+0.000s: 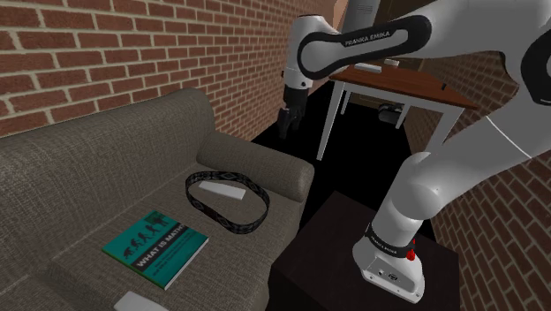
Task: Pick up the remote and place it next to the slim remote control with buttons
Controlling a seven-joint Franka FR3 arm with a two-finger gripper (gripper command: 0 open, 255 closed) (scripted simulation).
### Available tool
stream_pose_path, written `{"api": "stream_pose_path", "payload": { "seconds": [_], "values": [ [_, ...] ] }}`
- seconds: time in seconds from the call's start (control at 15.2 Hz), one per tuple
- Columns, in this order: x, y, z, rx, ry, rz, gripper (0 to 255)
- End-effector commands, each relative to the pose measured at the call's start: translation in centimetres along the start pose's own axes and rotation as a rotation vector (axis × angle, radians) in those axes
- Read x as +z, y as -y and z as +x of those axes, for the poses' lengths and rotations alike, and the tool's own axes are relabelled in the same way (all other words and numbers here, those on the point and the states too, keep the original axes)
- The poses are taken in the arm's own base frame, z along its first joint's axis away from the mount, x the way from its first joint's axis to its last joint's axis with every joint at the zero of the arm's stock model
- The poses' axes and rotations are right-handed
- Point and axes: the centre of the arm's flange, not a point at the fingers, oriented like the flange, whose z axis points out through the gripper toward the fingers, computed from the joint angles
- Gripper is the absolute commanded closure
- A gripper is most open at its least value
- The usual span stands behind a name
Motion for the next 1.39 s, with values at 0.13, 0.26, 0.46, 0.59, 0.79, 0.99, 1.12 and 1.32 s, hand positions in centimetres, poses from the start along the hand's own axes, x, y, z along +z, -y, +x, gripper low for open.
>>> {"api": "stream_pose_path", "payload": {
  "seconds": [0.13, 0.26, 0.46, 0.59, 0.79, 0.99, 1.12, 1.32],
  "values": [
    [4.0, 0.1, 3.1, -0.042, -0.002, 0.002, 0],
    [6.0, 0.2, 4.8, -0.062, -0.003, 0.004, 0],
    [9.0, 0.4, 7.3, -0.093, -0.003, 0.006, 0],
    [11.1, 0.6, 9.0, -0.114, -0.003, 0.007, 0],
    [14.1, 0.9, 11.5, -0.144, -0.004, 0.009, 0],
    [17.2, 1.3, 14.0, -0.175, -0.004, 0.011, 0],
    [19.2, 1.7, 15.6, -0.196, -0.004, 0.012, 0],
    [22.3, 2.2, 18.1, -0.227, -0.005, 0.014, 0]
  ]
}}
